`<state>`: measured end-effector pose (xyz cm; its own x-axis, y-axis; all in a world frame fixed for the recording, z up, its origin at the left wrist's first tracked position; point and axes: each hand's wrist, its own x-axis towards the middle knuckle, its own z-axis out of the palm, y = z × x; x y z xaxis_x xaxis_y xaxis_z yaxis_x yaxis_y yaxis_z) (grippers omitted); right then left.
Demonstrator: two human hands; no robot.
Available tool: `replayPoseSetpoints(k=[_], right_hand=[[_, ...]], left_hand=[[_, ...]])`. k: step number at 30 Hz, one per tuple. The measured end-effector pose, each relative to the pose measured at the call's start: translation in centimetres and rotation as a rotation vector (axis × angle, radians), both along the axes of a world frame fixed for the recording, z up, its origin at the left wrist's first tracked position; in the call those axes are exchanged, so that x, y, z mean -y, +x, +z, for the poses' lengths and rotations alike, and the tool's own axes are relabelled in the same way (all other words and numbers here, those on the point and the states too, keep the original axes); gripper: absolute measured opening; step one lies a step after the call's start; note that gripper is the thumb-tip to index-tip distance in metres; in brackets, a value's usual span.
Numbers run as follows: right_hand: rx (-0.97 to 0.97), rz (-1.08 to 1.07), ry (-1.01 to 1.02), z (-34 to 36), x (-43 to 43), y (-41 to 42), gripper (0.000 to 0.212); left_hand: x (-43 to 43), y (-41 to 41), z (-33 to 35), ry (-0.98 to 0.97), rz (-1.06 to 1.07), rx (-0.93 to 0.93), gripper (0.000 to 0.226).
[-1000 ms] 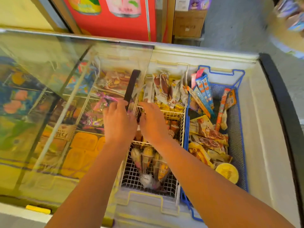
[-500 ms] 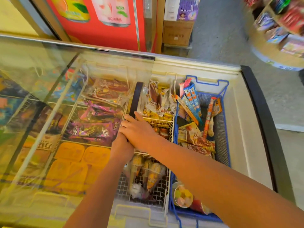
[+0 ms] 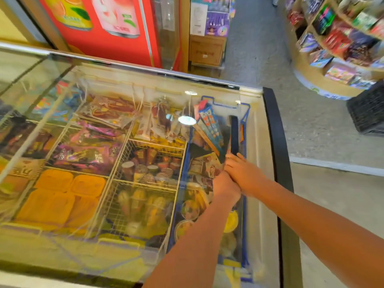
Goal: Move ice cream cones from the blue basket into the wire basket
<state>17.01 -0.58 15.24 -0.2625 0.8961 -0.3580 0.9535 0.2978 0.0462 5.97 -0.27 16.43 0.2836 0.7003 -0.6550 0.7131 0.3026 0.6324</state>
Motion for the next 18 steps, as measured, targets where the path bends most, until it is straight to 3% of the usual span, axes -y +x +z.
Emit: replayPoseSetpoints(k=[3, 7, 13, 18], right_hand=[[0.053, -0.001, 0.000, 0.0, 1.8, 2.9, 0.030], [0.143, -0.029, -0.013, 0.4, 3.9, 5.3, 0.035], [0.132, -0.064, -0.088, 1.6, 5.1, 7.9, 0.040], [0.138, -0.065, -0.072, 1.3, 5.7, 8.4, 0.039]], left_hand=[[1.7, 2.2, 0.7, -0.036, -0.043, 0.083, 0.023], [4.3, 2.8, 1.6, 0.088, -0.241, 0.097, 0.019], [8.5, 2.7, 1.6, 0.277, -0.704, -0.196, 0.046], [11.8, -1.2, 0.3, 0.338, -0.876, -0.306, 0.060]])
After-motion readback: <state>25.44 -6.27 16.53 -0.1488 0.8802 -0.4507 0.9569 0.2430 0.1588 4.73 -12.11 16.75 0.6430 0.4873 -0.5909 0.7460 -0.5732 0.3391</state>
